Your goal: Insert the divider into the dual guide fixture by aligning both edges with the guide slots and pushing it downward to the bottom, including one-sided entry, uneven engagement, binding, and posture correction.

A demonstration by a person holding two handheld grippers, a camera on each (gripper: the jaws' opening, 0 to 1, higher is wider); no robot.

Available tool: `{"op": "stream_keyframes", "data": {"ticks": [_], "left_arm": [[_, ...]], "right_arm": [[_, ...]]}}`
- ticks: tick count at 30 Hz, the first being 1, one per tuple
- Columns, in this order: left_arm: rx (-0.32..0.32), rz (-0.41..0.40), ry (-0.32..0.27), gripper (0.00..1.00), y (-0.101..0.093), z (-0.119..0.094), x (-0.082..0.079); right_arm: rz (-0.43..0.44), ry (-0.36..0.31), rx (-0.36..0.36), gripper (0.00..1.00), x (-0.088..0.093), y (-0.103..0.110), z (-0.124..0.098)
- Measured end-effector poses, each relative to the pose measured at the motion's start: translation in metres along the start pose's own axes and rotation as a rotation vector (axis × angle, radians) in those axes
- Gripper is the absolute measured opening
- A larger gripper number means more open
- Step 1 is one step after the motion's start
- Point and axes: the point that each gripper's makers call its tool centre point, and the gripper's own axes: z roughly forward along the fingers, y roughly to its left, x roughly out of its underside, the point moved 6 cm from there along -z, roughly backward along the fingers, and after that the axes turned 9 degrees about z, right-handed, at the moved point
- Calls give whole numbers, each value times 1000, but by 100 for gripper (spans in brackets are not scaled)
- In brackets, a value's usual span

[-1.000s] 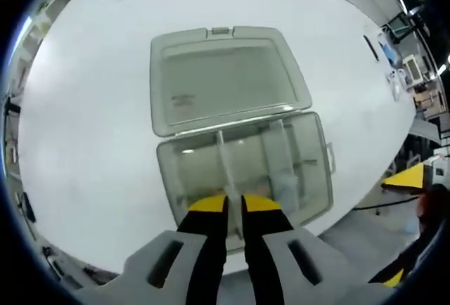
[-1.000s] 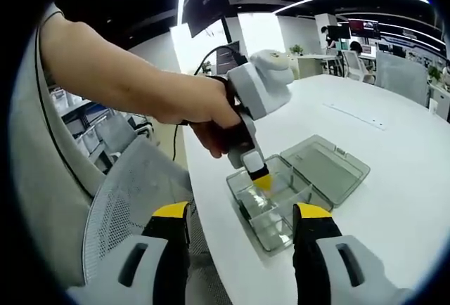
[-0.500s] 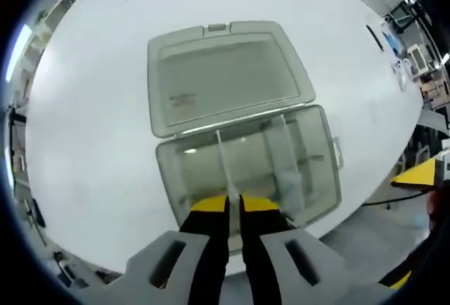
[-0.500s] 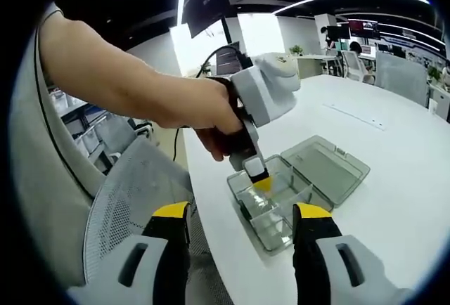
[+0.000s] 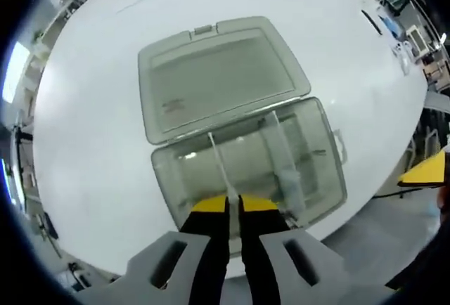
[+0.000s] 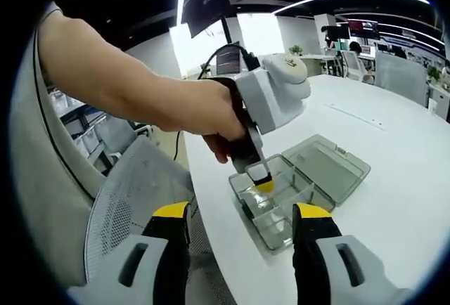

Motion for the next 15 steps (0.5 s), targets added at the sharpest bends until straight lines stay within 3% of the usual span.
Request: {"op": "stream_keyframes", "data": {"ticks": [5, 9, 15], "left_arm": [[45, -44, -22, 3, 5, -1, 2], [60, -22, -71, 6, 7, -3, 0], [102, -87, -99, 8, 11, -10, -1]], "right_arm": [[-5, 1, 1, 55, -1, 2, -1], [-7, 3, 6, 55, -2, 2, -3], [-12, 7, 10, 56, -2, 4, -5]]}}
